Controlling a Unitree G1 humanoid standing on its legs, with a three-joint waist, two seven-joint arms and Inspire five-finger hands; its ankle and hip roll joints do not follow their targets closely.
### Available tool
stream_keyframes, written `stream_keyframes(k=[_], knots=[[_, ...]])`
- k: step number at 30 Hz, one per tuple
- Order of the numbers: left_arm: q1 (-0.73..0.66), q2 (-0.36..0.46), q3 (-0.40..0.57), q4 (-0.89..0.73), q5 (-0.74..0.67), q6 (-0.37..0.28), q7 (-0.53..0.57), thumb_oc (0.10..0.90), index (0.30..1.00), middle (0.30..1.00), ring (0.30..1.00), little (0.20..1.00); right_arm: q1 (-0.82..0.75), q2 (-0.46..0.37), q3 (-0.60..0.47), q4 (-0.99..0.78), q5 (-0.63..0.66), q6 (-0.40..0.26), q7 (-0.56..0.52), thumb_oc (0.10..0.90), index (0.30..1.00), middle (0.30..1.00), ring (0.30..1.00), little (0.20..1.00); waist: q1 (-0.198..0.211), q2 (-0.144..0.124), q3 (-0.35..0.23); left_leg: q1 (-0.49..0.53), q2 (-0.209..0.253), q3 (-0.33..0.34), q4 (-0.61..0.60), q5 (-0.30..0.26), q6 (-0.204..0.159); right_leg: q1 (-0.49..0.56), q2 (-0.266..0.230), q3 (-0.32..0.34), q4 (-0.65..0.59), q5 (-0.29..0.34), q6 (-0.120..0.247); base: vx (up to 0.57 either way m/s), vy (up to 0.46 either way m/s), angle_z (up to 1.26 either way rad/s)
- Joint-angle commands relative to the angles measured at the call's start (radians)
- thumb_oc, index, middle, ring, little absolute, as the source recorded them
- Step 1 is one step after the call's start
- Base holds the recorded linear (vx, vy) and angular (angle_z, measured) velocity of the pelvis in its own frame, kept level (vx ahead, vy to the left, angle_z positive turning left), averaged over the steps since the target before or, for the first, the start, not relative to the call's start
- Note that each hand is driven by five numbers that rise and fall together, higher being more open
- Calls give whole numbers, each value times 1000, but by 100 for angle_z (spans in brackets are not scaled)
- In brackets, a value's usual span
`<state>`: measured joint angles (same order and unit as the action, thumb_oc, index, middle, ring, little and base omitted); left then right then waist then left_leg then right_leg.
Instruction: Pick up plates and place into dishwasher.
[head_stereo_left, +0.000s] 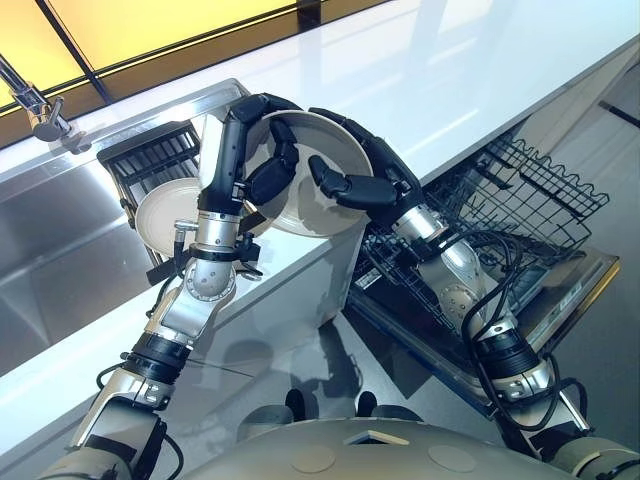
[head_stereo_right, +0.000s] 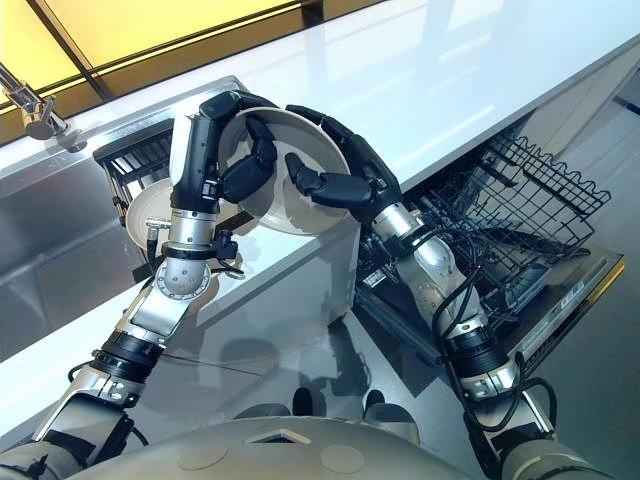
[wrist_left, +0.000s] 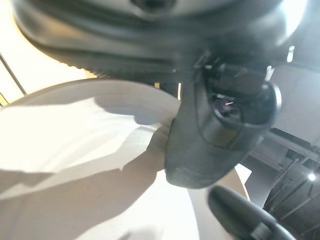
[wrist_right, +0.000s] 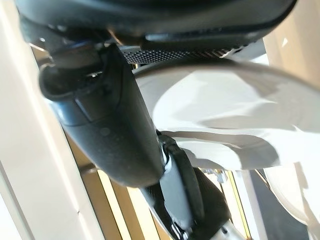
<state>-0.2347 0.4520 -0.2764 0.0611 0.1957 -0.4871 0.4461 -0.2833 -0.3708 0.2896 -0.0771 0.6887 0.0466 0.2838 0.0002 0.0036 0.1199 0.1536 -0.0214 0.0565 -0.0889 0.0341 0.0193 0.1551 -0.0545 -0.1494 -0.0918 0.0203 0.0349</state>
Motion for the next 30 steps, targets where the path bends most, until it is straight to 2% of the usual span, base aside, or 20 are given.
stream_keyframes(k=[1, 13, 18, 30], knots=[[-126, 0, 1, -99, -38, -170, 58, 100, 300, 300, 300, 200, -77, 11, -9, -32, 54, -38, 54, 800, 900, 900, 900, 900, 5, 10, -79, 15, -16, 2, 12, -103, -7, -14, 51, -34, 89, -128, 11, 0, 0, 0], [-136, -10, -9, -90, -35, -161, 74, 100, 300, 300, 300, 200, -94, 12, 0, -41, 54, -15, 51, 800, 900, 900, 900, 900, 3, 9, -78, 16, -15, 7, 14, -104, -7, -13, 50, -30, 83, -125, 14, 0, 0, 0], [-137, -18, -16, -94, -39, -159, 74, 100, 300, 300, 300, 200, -92, 24, 3, -43, 62, -26, 25, 800, 900, 900, 900, 900, 1, 9, -76, 18, -14, 8, 15, -105, -6, -11, 50, -28, 82, -124, 15, 0, 0, 0], [-140, -24, -37, -107, -14, -156, 87, 100, 300, 300, 300, 200, -88, 51, 11, -31, 112, -2, -34, 800, 900, 900, 900, 900, 2, 12, -72, 20, -14, 4, 14, -104, -7, -12, 49, -31, 86, -125, 14, 0, 0, 0]])
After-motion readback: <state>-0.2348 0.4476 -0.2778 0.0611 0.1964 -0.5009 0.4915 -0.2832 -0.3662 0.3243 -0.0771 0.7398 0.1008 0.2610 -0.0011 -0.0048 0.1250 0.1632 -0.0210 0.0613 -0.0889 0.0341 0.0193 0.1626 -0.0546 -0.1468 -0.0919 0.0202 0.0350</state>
